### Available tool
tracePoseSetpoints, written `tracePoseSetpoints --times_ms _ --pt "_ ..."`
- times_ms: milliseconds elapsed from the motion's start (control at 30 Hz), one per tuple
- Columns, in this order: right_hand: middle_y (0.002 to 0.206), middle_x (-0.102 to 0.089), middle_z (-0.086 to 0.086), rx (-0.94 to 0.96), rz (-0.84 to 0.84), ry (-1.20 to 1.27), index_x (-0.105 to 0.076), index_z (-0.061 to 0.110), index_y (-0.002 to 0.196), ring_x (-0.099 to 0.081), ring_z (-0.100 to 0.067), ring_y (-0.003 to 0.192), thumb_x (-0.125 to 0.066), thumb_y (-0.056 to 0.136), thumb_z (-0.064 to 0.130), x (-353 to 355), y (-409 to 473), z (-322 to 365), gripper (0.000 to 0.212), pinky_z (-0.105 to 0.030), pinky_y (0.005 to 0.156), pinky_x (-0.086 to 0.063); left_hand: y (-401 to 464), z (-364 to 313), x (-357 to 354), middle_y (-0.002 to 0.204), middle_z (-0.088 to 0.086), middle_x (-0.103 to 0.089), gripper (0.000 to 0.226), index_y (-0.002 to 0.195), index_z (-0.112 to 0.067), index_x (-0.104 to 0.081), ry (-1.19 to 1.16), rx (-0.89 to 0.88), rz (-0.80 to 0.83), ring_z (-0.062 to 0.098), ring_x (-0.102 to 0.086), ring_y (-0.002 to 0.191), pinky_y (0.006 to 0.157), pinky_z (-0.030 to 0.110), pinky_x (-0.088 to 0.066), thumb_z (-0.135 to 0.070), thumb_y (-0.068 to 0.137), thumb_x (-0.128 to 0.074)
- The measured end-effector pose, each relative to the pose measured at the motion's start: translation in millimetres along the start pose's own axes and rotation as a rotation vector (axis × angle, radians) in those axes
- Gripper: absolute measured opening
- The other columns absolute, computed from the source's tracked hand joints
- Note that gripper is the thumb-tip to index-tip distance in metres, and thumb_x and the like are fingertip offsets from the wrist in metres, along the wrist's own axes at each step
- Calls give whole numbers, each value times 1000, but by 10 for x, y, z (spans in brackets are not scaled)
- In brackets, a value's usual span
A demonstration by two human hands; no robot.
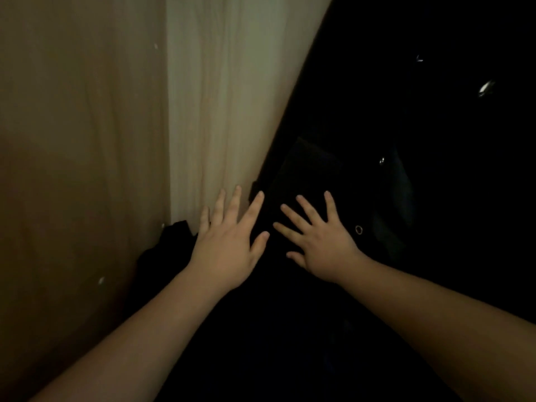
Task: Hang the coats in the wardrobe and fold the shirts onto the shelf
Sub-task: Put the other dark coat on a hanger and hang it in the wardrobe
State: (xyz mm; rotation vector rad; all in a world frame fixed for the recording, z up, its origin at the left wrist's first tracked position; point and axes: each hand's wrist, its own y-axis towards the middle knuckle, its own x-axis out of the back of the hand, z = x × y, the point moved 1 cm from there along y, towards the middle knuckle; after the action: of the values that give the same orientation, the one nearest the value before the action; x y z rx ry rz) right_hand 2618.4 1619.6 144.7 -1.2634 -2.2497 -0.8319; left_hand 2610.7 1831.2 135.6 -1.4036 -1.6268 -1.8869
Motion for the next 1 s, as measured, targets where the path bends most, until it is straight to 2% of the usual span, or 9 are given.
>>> tracePoseSetpoints --times_ms 133,267,333,400,500,567,667,767,1000 --pt "162 21 -2 -37 96 -55 10 38 154 25 -37 146 -8 96 65 -319 -33 -275 66 -76 102 18 -11 -195 -158 164 4 11 69 152 -40 16 53 -23 29 30 8 150 120 56 -5 -61 98 -22" --pt "163 18 -2 -87 170 -63 5 36 156 21 -36 148 -7 99 59 -546 -130 -533 62 -75 103 16 -16 -371 -316 164 7 9 70 153 -38 13 125 -4 74 31 5 150 119 58 -8 -62 98 -22" --pt "165 13 -4 -110 164 -20 1 34 157 18 -35 149 -14 101 53 -528 -150 -516 60 -74 104 15 -54 -444 -333 164 7 8 70 154 -38 11 136 12 76 32 4 150 119 58 -8 -62 98 -23" --pt "166 0 -6 -92 38 125 -9 33 157 7 -32 151 -24 100 48 -379 -209 -361 61 -73 106 12 -131 -481 -306 165 7 6 70 154 -38 10 141 27 65 31 4 151 120 57 -6 -61 97 -24" --pt "161 -28 -5 44 -271 378 -34 30 152 -18 -27 150 -37 96 49 -151 -392 73 59 -69 113 -3 -318 -434 -227 165 6 4 69 153 -39 11 185 67 69 31 3 151 120 56 -7 -63 96 -17" --pt "159 -33 -3 196 -335 452 -41 30 148 -21 -27 149 -36 93 57 -85 -523 440 61 -69 112 -9 -482 -381 -171 165 6 4 71 153 -40 13 209 111 84 30 4 151 120 56 -7 -64 92 -14" --pt "162 -23 -1 329 -210 504 -32 31 151 -11 -28 152 -26 94 65 -154 -634 888 66 -71 111 -5 -795 -346 -108 164 3 10 71 153 -41 13 198 194 116 28 11 150 121 54 -2 -65 90 -11" --pt "164 -17 2 295 -145 532 -22 36 154 -7 -26 152 -21 94 66 -338 -622 1001 67 -70 112 2 -1167 -375 -48 164 2 12 75 153 -41 12 211 264 158 27 13 150 121 53 -3 -67 85 -3" --pt "166 -1 6 242 -55 503 1 40 155 6 -21 152 -7 97 63 -498 -581 1116 64 -64 115 9 -2117 -483 26 165 3 7 72 153 -41 11 292 405 269 29 11 151 120 55 -8 -66 88 -8"
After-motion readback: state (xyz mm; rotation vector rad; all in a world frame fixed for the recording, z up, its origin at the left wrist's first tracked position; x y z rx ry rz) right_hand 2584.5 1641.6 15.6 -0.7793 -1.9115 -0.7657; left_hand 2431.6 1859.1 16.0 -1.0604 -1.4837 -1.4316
